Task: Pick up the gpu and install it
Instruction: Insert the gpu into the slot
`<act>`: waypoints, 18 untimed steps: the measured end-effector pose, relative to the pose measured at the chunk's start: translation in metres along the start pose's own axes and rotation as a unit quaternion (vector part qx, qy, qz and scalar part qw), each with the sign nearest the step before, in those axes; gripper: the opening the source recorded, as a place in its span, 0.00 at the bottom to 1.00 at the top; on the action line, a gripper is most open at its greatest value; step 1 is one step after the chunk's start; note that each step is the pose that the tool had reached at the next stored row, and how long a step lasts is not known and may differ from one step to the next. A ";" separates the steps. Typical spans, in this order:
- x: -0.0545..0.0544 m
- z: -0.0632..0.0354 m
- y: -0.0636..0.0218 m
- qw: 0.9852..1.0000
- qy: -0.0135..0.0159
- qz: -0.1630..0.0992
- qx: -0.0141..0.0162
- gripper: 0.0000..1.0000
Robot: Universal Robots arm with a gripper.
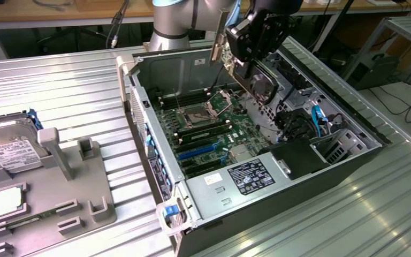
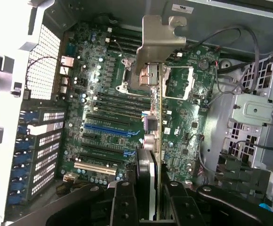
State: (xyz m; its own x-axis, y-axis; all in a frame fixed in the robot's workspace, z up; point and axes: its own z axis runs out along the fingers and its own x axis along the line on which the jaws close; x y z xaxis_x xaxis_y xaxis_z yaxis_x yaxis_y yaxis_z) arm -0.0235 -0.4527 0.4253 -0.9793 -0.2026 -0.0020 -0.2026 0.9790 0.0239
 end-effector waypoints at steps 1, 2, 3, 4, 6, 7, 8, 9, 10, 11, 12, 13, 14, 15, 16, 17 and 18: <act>0.000 0.0000 0.0000 1.000 0.000 -0.005 0.000 0.28; 0.000 0.0000 0.0000 1.000 0.000 -0.011 0.000 0.28; 0.000 0.0000 0.0000 1.000 0.000 -0.017 0.000 0.28; 0.000 0.0000 0.0000 1.000 0.001 -0.026 0.000 0.28; 0.000 0.0000 0.0000 0.999 0.001 -0.040 0.000 0.28; 0.000 0.0000 0.0000 0.999 0.001 -0.050 0.000 0.28; 0.000 0.0000 0.0000 0.998 0.001 -0.055 0.000 0.28; 0.000 0.0000 0.0000 0.998 0.001 -0.061 0.000 0.28; 0.000 0.0000 0.0000 0.998 0.002 -0.067 0.000 0.28; 0.000 0.0000 0.0000 0.997 0.002 -0.072 0.000 0.28; 0.000 0.0000 0.0000 0.997 0.002 -0.077 0.000 0.28; 0.000 0.0000 0.0000 0.997 0.002 -0.082 0.000 0.28; 0.000 0.0000 0.0000 0.996 0.002 -0.086 0.000 0.28; 0.000 0.0000 0.0000 0.996 0.002 -0.091 0.000 0.28; 0.000 0.0000 0.0000 0.995 0.002 -0.096 0.000 0.28; 0.000 0.0000 0.0000 0.995 0.002 -0.100 0.000 0.28; 0.000 0.0000 -0.0001 0.994 0.003 -0.109 0.000 0.28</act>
State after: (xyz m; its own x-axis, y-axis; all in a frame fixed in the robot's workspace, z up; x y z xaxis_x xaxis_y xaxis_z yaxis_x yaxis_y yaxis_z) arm -0.0235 -0.4528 0.4254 -0.9122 -0.4098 -0.0019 -0.4098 0.9119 0.0238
